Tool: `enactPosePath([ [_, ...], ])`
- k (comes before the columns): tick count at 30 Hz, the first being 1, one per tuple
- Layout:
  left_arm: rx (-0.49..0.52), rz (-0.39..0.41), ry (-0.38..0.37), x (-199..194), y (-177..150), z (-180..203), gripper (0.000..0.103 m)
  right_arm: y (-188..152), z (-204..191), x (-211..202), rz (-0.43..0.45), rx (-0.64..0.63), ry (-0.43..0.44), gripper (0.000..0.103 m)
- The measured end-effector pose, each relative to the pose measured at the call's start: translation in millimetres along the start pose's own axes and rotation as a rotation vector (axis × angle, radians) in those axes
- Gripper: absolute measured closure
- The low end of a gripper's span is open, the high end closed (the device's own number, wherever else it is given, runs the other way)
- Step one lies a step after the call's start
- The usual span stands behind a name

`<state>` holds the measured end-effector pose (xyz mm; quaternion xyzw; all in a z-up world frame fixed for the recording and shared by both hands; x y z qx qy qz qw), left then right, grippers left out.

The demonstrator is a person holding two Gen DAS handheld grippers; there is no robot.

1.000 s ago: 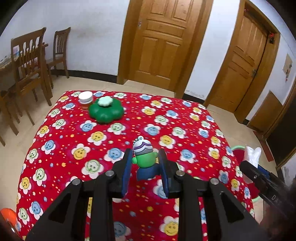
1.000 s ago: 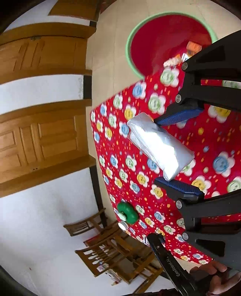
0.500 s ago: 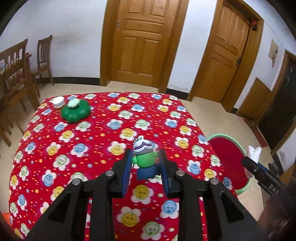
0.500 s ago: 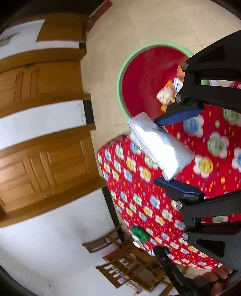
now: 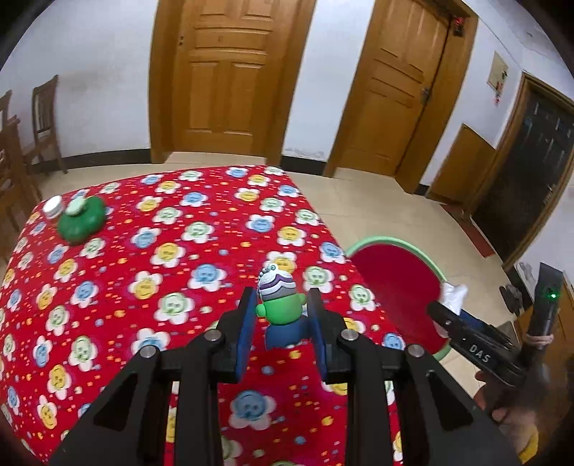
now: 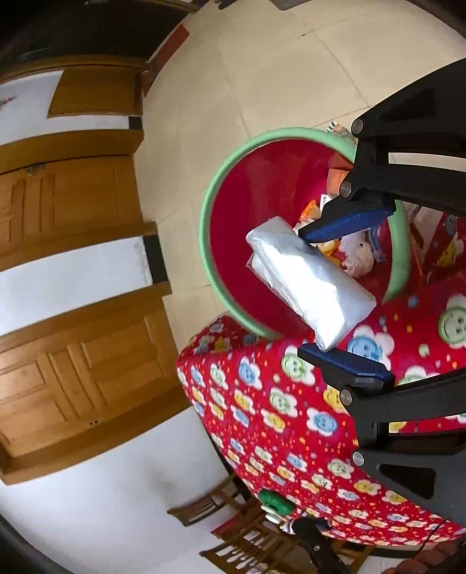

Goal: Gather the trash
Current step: 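Carry the figure and tissue pack over the bin and open both tools, then move both open tools back over the table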

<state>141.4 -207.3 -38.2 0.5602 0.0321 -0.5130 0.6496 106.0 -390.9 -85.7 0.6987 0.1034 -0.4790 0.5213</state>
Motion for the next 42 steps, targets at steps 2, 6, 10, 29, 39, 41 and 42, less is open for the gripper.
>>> enactPosePath([
  [2, 0.01, -0.019, -0.018, 10, 1, 8, 0.075, 0, 5, 4, -0.004, 0.004, 0.0, 0.043],
  [6, 0.025, -0.053, -0.056, 31, 3, 25, 0.075, 1, 15, 9, -0.006, 0.007, -0.001, 0.042],
  [10, 0.047, -0.07, -0.108, 51, 8, 45, 0.075, 3, 25, 13, -0.005, 0.02, -0.004, 0.032],
  [29, 0.144, -0.175, -0.248, 119, -1, 106, 0.054, 2, 78, 9, 0.004, 0.121, -0.054, 0.032],
  [39, 0.106, -0.109, -0.166, 77, 8, 83, 0.054, 8, 62, -15, 0.042, 0.095, -0.019, 0.029],
  [41, 0.087, -0.096, -0.136, 64, 9, 73, 0.054, 8, 53, -24, 0.055, 0.078, -0.006, 0.027],
  [42, 0.074, -0.087, -0.122, 57, 9, 67, 0.054, 8, 47, -28, 0.06, 0.069, 0.002, 0.027],
])
Point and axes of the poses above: each gripper's, at about its wrist camera, not at the fingertips, and x roughly the way its jaws point, z to its right, y to its top, the point moved 7 cm from there along x, roughly the way its jaws point, and after that the axes turned 15 degrees about -y, right-handed, at the moved point
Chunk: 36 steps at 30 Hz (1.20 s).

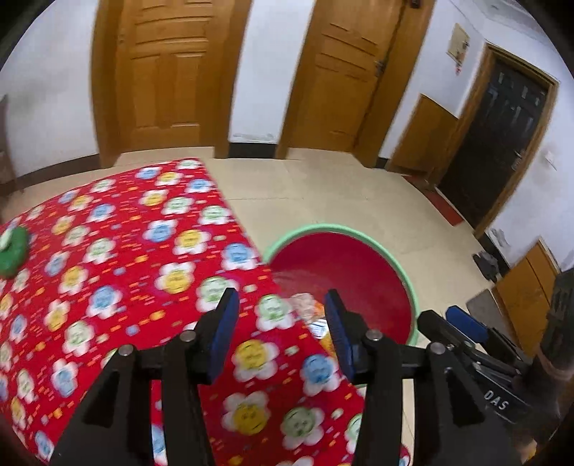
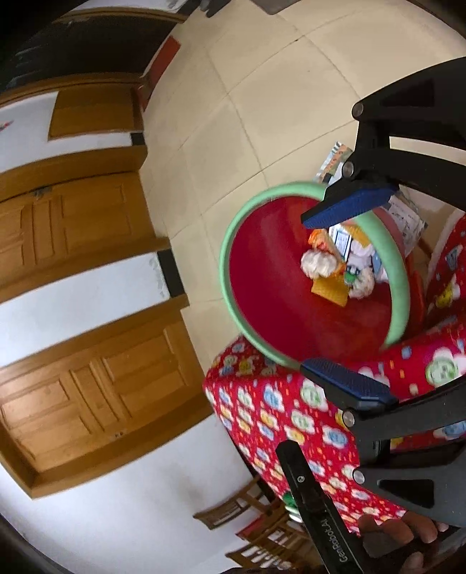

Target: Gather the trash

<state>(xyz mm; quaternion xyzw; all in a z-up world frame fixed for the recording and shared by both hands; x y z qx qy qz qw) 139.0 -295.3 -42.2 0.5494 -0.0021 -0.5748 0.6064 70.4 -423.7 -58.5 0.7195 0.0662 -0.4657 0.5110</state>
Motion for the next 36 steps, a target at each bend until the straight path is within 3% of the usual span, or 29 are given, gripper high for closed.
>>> enactPosePath([
  [17, -0.156, 0.191, 0.315, -161, -42, -94, 0.047, -23, -112, -73, 0.055, -0.146, 0.149, 0.025],
  [23, -0.188, 0.246, 0.433, -206, -67, -115, 0.046, -34, -138, -93, 0.081, -0.186, 0.154, 0.025],
  [36, -0.246, 0.29, 0.48, -227, -110, -127, 0.046, -72, -171, -107, 0.114, -0.262, 0.164, 0.025],
])
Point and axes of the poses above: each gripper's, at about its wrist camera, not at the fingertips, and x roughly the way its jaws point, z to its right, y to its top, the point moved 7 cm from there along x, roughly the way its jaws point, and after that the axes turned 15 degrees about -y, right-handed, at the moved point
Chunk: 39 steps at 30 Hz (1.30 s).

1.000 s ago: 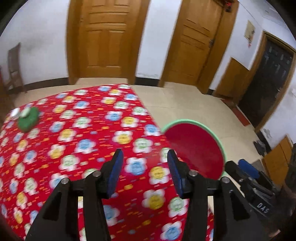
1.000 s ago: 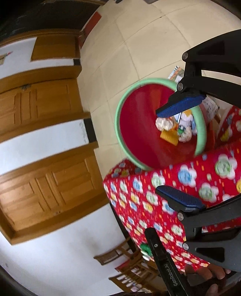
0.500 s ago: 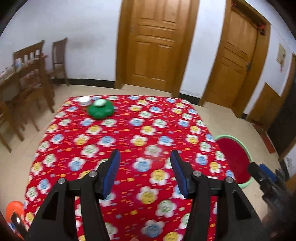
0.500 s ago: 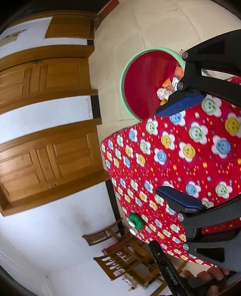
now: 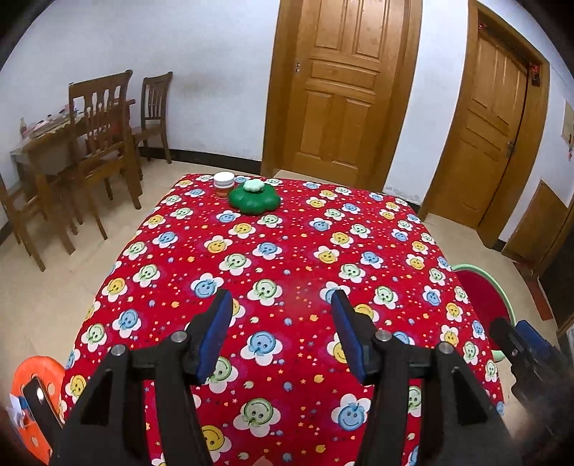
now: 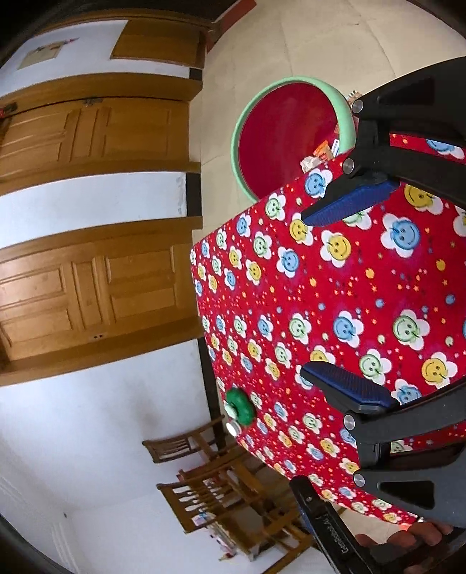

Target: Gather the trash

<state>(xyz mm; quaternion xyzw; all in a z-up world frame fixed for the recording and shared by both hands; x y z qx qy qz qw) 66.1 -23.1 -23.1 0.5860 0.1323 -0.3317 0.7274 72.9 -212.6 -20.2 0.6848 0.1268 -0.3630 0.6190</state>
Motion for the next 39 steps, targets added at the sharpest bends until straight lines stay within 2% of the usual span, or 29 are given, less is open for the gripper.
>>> enactPosePath([
  [4, 0.006, 0.001, 0.021, 3, -6, -1, 0.046, -6, -3, -1, -0.001, -0.006, 0.0, 0.025],
  [13, -0.028, -0.004, 0.008, 6, -9, -3, 0.046, -11, 2, 0, -0.007, 0.014, -0.012, 0.025],
  [39, -0.036, -0.008, 0.01, 9, -12, -6, 0.046, -20, -1, 2, -0.037, 0.008, -0.005, 0.025],
])
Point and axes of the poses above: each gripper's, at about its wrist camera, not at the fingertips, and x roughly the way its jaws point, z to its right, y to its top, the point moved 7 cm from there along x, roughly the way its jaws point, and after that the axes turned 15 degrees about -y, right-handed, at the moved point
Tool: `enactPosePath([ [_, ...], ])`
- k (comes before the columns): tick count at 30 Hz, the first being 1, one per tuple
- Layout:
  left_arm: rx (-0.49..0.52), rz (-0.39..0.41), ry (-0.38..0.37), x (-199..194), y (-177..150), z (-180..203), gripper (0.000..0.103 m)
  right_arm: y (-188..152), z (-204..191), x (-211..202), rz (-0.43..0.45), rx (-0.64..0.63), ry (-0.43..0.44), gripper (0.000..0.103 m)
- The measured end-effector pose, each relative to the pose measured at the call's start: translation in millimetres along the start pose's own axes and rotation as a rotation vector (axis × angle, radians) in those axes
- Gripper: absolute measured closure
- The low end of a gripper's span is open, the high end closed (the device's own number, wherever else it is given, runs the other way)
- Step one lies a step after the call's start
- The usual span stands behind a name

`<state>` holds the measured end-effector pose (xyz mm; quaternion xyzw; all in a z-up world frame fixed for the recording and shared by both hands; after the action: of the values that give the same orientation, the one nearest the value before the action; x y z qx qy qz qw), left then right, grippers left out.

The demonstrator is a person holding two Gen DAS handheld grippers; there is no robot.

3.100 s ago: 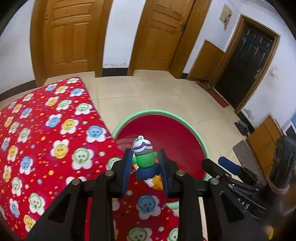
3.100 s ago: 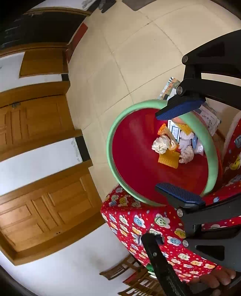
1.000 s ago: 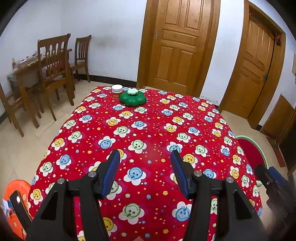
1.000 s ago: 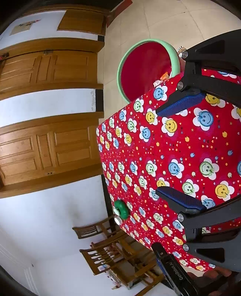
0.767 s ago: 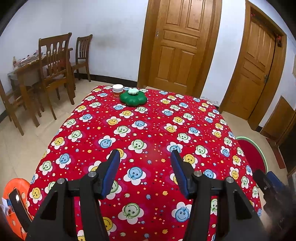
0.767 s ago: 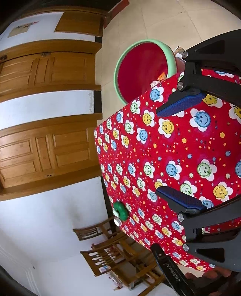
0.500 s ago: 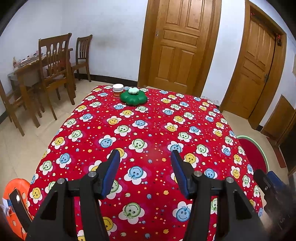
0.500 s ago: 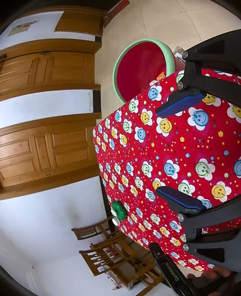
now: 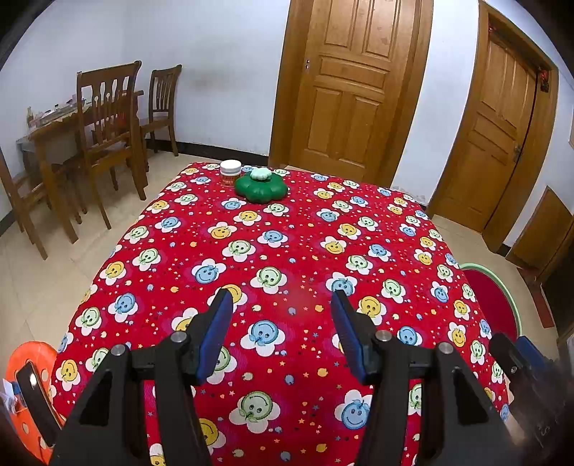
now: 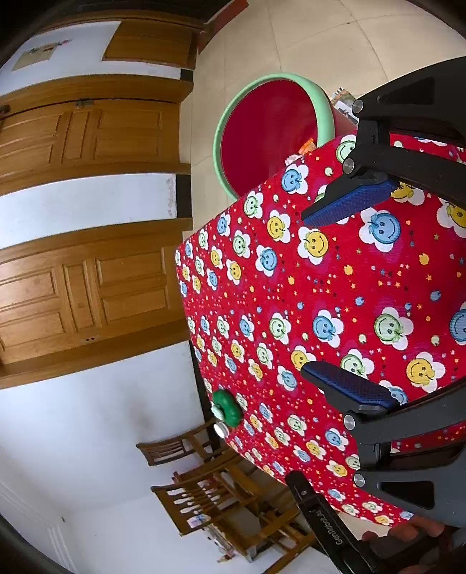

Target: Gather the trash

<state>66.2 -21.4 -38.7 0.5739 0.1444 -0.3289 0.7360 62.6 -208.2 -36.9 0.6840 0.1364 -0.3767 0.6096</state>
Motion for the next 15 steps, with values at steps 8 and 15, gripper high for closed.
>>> enactPosePath([
  [8, -0.011, -0.004, 0.004, 0.5, -1.8, -0.6, 0.046, -1.4, 0.1, 0.8, -0.005, 0.0, 0.003, 0.025],
  [15, -0.011, -0.002, 0.005, 0.2, -1.2, -0.6, 0.046, -2.2, 0.8, 0.8, -0.009, 0.002, 0.003, 0.025],
])
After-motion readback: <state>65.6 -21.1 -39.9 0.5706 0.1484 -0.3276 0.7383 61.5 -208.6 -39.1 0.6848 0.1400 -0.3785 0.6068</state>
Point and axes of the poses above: each gripper's, at about its wrist camera, not at the fingertips, and x roughly the way its jaws point, z to its right, y to its top, the point moved 7 cm from there along x, roughly the way its jaws point, and after that the axes turned 15 degrees about -y, right-handed, at the moved point
